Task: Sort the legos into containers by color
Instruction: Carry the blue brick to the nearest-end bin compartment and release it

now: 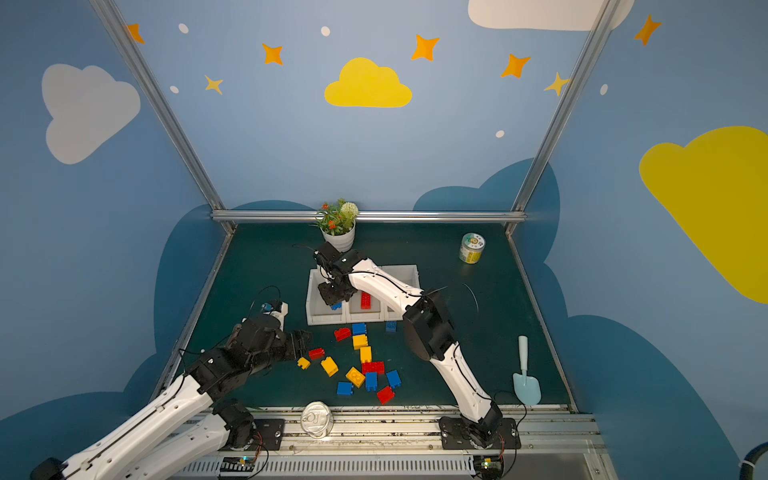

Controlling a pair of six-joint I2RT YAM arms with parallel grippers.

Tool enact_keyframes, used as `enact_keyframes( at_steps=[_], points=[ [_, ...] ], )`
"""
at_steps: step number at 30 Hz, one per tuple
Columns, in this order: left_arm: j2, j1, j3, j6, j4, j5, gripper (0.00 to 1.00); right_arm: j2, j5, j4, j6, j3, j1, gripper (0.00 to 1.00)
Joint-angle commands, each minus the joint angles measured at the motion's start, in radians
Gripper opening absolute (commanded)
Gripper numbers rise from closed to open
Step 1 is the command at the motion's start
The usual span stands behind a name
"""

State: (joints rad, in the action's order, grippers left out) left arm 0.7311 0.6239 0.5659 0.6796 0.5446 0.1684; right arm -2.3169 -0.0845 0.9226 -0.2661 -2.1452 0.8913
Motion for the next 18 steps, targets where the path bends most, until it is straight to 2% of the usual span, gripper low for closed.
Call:
enact_keyframes(
  at_steps=[1,5,13,18],
  points=[
    [-0.008,-0.003,-0.01,0.012,0.028,-0.009,0.69,0.015,-0.012,0.035,0.002,-0.044,0.002,0.42],
    [0.003,-0.003,-0.01,0.014,0.031,-0.014,0.68,0.023,-0.018,0.039,0.006,-0.051,0.002,0.48],
    [0.014,-0.004,-0.014,0.014,0.036,-0.017,0.68,0.102,-0.023,0.033,0.004,-0.033,0.004,0.49],
    [0.013,-0.003,-0.02,0.011,0.037,-0.034,0.69,0.232,-0.008,-0.016,-0.017,0.091,0.003,0.49]
  ],
)
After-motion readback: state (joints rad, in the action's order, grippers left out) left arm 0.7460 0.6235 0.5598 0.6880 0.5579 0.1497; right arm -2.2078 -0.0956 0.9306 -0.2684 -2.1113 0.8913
